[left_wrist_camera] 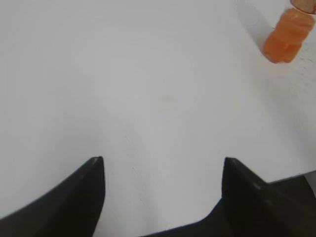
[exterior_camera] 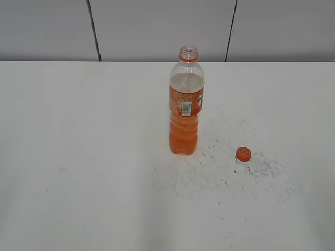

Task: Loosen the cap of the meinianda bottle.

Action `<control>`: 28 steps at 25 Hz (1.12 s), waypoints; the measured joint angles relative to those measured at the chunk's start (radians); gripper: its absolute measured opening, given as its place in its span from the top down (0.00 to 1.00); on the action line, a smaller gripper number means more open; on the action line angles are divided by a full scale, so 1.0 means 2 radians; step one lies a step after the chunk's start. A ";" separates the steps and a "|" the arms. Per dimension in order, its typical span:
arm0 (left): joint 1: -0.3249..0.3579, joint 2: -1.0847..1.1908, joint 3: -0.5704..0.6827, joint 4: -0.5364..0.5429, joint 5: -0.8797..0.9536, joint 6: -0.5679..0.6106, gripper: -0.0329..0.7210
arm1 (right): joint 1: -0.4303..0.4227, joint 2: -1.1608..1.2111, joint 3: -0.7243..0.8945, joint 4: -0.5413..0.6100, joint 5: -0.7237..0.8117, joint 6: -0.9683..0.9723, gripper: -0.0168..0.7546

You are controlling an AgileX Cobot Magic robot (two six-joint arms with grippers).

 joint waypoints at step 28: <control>0.211 -0.096 0.001 -0.001 -0.002 0.000 0.25 | -0.073 -0.066 0.000 0.010 -0.001 0.000 0.39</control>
